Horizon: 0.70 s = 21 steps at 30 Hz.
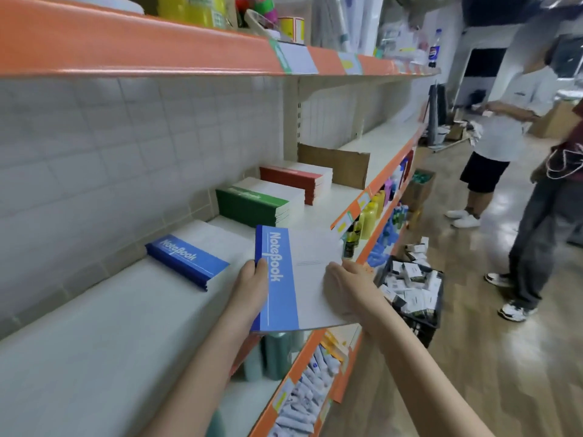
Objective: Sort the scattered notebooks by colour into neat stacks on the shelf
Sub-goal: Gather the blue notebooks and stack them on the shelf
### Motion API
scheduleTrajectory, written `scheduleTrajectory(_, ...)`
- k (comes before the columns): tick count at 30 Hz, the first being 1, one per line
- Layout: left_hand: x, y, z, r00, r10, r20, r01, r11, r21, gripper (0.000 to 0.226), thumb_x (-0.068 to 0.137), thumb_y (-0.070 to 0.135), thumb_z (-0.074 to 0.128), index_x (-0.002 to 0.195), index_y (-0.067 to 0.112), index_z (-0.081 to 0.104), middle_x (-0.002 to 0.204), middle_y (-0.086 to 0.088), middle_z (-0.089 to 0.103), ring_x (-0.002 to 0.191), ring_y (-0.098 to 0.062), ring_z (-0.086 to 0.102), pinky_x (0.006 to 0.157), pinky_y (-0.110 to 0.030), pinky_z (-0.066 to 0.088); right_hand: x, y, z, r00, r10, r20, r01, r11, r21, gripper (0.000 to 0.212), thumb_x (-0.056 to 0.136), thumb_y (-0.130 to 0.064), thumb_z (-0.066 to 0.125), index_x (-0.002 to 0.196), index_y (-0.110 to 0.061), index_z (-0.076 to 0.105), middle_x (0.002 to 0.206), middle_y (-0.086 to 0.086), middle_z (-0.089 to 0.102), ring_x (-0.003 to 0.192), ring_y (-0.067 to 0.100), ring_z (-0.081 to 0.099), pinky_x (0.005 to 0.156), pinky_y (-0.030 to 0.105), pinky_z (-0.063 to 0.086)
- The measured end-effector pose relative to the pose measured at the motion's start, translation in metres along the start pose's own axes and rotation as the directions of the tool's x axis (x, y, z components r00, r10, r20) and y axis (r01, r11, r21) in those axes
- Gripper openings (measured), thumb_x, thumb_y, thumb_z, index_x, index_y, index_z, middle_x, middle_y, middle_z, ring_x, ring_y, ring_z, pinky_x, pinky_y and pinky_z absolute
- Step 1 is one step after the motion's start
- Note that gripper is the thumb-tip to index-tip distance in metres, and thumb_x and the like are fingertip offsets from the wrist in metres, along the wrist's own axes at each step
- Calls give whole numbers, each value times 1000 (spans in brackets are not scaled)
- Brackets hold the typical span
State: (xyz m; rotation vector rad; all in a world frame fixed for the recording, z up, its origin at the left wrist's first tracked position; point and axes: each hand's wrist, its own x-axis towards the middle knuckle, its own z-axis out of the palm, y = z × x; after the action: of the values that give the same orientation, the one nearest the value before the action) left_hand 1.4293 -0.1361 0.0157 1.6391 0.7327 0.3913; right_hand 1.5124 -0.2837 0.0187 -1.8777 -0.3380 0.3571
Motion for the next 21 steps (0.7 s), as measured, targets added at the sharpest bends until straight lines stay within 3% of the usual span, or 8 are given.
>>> scheduleTrajectory(4, 18, 1, -16, 993, -11, -114, 19, 998, 68, 29, 101, 40, 33, 101, 17, 49, 89, 0, 58, 80, -16, 57, 66, -29, 44, 22, -8, 18, 998, -8, 66, 7, 1000, 21, 19, 96, -23, 42, 85, -11, 51, 76, 3, 43, 71, 17, 42, 60, 29, 30)
scheduleTrajectory(7, 28, -2, -27, 984, -50, -170, 60, 997, 56, 33, 100, 42, 33, 107, 15, 50, 98, -6, 61, 89, -24, 61, 79, -36, 50, 43, -16, 33, 989, -45, 139, 39, 998, 41, 27, 95, -18, 41, 69, -17, 36, 68, -1, 33, 61, 13, 33, 54, 26, 26)
scheduleTrajectory(11, 43, -3, -39, 965, -62, -257, 51, 998, -47, 29, 101, 40, 32, 104, 18, 52, 96, -4, 64, 85, -22, 64, 66, -31, 49, 72, -27, 51, 966, -68, 249, 72, 997, -5, 23, 96, -25, 43, 75, -16, 43, 69, -1, 41, 59, 14, 38, 46, 19, 32)
scheduleTrajectory(14, 52, -1, -47, 942, -82, -326, 55, 994, -90, 26, 101, 42, 34, 93, 24, 51, 99, -6, 65, 88, -24, 65, 77, -38, 53, 95, -35, 64, 933, -93, 347, 94, 995, 13, 17, 97, -28, 42, 89, -15, 50, 81, 3, 45, 66, 15, 42, 52, 22, 32)
scheduleTrajectory(17, 62, 4, -51, 913, -104, -394, 51, 988, -143, 27, 101, 40, 34, 103, 20, 53, 106, -8, 65, 95, -27, 64, 88, -45, 53, 117, -42, 77, 882, -111, 458, 97, 994, 54, 20, 97, -26, 40, 90, -10, 51, 86, 9, 46, 74, 20, 45, 58, 26, 32)
scheduleTrajectory(21, 75, 6, -49, 865, -146, -480, 56, 979, -198, 24, 101, 40, 33, 93, 27, 51, 92, 2, 64, 79, -16, 64, 60, -27, 50, 145, -49, 85, 841, -111, 530, 117, 993, 23, 24, 98, -24, 40, 94, -4, 53, 90, 14, 52, 78, 20, 47, 60, 27, 34)
